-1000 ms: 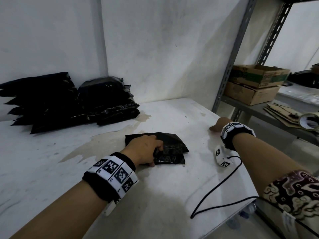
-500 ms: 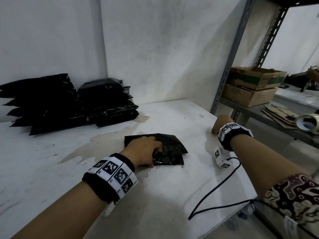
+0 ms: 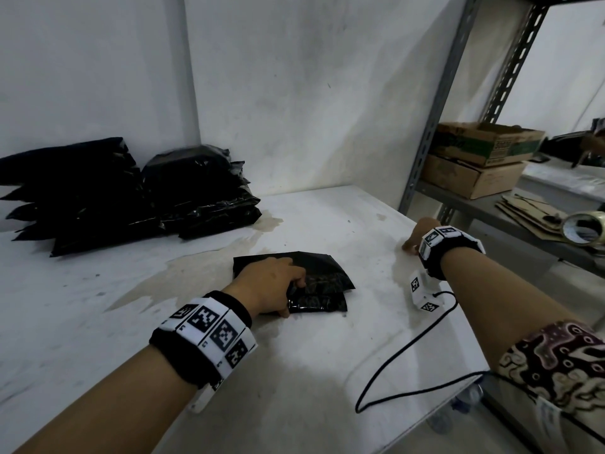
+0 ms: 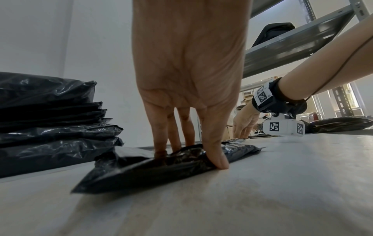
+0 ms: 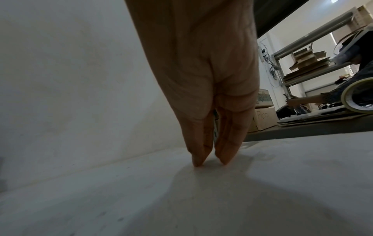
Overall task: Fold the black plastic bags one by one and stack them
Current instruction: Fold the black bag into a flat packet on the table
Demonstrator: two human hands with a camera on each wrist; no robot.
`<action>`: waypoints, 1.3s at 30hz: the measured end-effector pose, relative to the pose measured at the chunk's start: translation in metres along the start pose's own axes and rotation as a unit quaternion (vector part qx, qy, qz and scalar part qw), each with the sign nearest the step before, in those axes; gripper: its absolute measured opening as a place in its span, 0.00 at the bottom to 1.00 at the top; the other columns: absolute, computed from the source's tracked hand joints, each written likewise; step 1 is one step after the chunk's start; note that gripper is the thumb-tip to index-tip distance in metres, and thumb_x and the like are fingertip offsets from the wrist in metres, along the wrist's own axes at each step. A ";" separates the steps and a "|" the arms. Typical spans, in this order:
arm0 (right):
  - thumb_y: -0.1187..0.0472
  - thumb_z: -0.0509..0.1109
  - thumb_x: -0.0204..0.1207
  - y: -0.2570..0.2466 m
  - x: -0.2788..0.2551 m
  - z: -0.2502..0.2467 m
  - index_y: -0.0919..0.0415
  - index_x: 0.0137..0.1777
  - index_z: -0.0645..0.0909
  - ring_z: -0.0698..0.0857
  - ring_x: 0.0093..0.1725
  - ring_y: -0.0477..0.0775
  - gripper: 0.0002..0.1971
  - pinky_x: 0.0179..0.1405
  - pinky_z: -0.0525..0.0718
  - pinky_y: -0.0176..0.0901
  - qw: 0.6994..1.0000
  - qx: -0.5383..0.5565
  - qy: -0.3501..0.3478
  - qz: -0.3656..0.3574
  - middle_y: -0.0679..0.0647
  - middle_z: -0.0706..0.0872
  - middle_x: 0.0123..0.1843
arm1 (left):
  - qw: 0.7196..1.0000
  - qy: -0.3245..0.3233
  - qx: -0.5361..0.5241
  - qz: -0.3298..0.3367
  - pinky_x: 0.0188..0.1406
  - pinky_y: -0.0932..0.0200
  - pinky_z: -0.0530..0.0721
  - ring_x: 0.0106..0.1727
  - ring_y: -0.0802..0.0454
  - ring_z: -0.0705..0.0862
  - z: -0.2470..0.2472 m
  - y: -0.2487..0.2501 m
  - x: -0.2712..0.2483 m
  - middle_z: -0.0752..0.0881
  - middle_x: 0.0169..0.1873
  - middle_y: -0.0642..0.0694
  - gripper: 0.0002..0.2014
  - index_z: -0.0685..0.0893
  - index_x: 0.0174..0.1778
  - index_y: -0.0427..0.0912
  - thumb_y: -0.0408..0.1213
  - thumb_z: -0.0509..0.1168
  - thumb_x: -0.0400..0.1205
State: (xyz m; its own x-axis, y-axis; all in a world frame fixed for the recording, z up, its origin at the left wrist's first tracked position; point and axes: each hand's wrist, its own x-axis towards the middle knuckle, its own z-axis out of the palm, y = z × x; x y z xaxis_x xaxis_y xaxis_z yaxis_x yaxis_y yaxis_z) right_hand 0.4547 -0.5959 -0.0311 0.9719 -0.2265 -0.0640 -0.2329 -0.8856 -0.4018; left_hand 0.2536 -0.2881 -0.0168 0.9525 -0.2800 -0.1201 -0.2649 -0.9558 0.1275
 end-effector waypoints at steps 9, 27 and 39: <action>0.58 0.73 0.77 -0.019 -0.023 -0.002 0.73 0.64 0.80 0.81 0.65 0.67 0.21 0.50 0.75 0.46 0.992 -0.111 -0.007 -0.063 0.68 0.83 0.64 | 1.000 0.001 0.002 0.001 0.48 0.57 0.75 0.60 0.50 0.76 0.000 0.000 -0.001 0.76 0.57 0.51 0.25 0.78 0.63 0.52 0.41 0.77 0.70; 0.49 0.67 0.82 -0.029 -0.033 -0.007 0.72 0.67 0.78 0.81 0.66 0.61 0.25 0.60 0.78 0.45 0.973 -0.210 -0.020 -0.089 0.64 0.82 0.67 | 1.000 -0.002 0.002 0.001 0.46 0.59 0.73 0.60 0.51 0.76 -0.001 0.000 -0.001 0.76 0.57 0.52 0.26 0.77 0.64 0.52 0.42 0.77 0.71; 0.50 0.67 0.80 -0.026 -0.035 -0.013 0.68 0.59 0.81 0.83 0.63 0.60 0.20 0.50 0.78 0.41 0.971 -0.234 0.008 -0.050 0.62 0.84 0.61 | 1.000 -0.004 0.002 -0.003 0.48 0.58 0.75 0.61 0.50 0.76 -0.001 0.001 -0.002 0.76 0.58 0.51 0.27 0.77 0.66 0.52 0.41 0.77 0.72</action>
State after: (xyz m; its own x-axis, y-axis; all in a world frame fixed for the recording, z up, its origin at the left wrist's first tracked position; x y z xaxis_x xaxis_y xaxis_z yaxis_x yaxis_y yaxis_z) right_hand 0.4260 -0.5699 -0.0062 0.9908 -0.1320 -0.0311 -0.1302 -0.9900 0.0548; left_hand 0.2515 -0.2887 -0.0150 0.9526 -0.2755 -0.1288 -0.2601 -0.9576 0.1238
